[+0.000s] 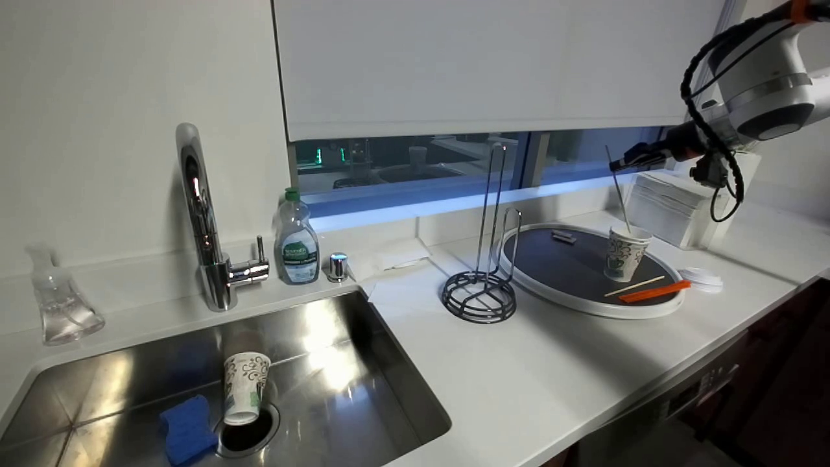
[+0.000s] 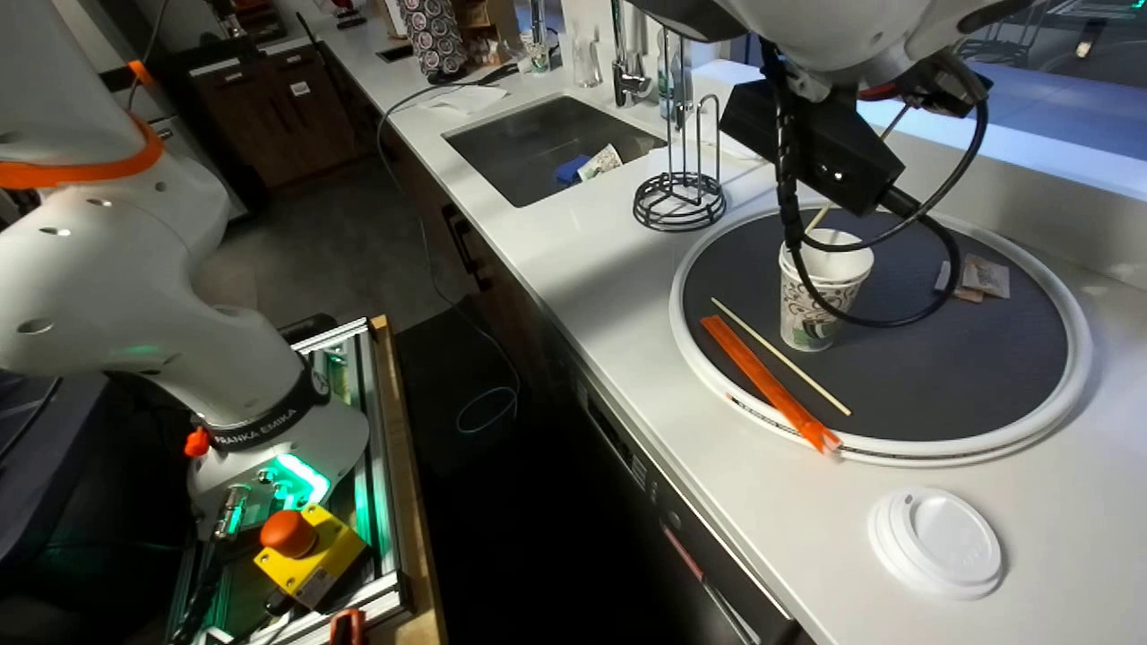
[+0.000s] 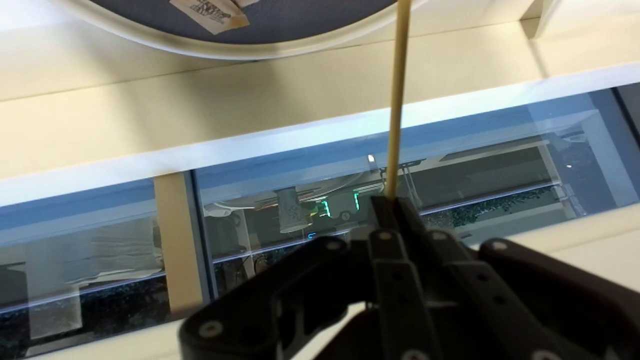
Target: Pick up the stick on the left of the tray and put it in the cup
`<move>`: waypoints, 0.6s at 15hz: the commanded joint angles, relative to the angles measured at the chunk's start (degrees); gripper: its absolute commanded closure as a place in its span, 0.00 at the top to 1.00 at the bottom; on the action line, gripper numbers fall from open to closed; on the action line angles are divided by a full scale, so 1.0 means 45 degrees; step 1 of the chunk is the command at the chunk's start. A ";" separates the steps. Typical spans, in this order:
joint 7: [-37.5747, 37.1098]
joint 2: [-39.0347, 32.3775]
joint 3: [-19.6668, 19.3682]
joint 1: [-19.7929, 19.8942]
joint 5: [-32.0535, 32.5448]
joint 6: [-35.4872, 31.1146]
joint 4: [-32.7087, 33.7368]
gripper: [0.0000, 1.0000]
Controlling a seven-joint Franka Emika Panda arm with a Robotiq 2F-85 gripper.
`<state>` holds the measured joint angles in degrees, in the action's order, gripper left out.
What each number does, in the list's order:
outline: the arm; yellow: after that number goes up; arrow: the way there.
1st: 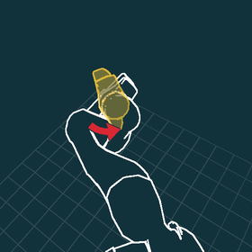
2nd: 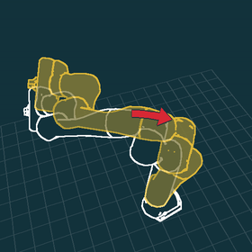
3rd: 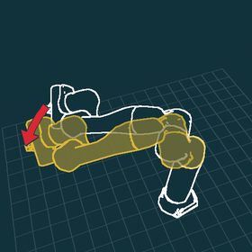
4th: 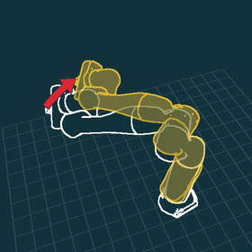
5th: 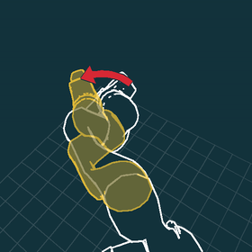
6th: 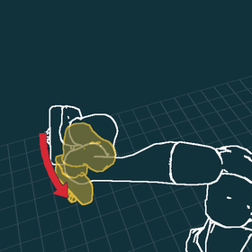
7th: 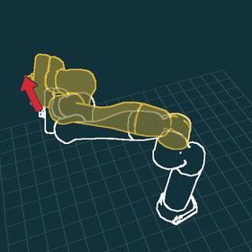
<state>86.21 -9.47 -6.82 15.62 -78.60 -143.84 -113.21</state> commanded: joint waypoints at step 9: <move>0.2787 -0.0824 0.0275 -0.0053 -0.2341 -0.1314 0.0051 0.02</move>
<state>94.25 -12.46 -5.99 15.49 -85.35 -147.53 -113.06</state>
